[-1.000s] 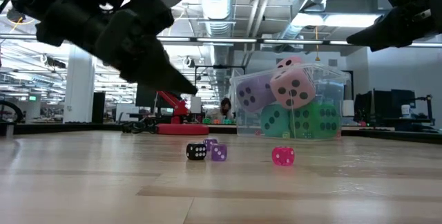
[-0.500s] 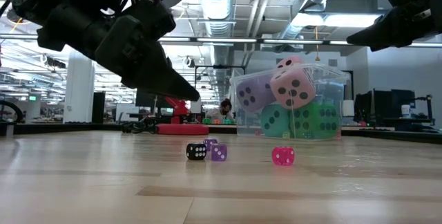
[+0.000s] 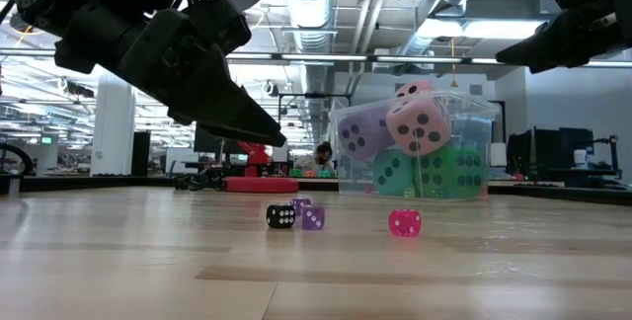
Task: Pick & Place Dice
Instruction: Put the small top purple dice into the transparent bin
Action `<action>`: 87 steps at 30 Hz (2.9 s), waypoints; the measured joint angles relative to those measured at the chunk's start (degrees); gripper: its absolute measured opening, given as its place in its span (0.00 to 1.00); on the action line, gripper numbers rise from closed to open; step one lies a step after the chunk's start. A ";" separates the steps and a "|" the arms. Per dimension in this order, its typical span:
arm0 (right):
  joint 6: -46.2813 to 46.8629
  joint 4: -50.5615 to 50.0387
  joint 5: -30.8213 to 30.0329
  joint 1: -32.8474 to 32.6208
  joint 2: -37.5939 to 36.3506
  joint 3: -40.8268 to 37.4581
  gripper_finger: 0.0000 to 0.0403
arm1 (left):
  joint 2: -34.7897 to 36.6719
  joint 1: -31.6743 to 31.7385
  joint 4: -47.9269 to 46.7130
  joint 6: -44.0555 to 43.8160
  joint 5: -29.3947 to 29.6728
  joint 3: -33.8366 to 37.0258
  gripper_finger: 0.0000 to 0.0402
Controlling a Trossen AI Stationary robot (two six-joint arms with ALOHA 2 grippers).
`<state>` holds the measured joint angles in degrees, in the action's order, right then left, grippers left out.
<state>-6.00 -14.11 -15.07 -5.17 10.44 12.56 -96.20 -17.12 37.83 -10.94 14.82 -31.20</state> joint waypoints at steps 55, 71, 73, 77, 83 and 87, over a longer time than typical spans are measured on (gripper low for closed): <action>0.00 -0.48 0.00 0.00 -0.02 0.00 0.00 | -17.36 -0.13 3.31 -0.04 -1.63 -8.09 0.50; -0.02 -0.46 -0.02 0.00 -0.02 0.00 0.00 | -17.35 -0.11 3.10 -0.11 -1.24 -7.98 0.29; 0.00 -0.46 -0.01 0.01 -0.02 0.00 0.00 | -17.35 -0.11 3.12 -0.11 -1.28 -7.98 0.26; 0.00 -0.46 -0.01 0.00 -0.02 -0.01 0.00 | -17.35 -0.13 3.10 -0.13 -1.49 -7.98 0.22; 0.00 -0.46 0.00 0.02 -0.02 0.00 0.00 | -17.35 -0.15 3.10 -0.12 -1.57 -7.96 0.18; 0.00 -0.46 0.00 0.00 -0.02 0.00 0.00 | -17.35 -0.15 3.10 -0.11 -1.59 -7.96 0.18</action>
<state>-6.00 -14.57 -15.07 -5.17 10.41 12.56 -113.56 -17.28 40.93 -11.05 13.23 -39.16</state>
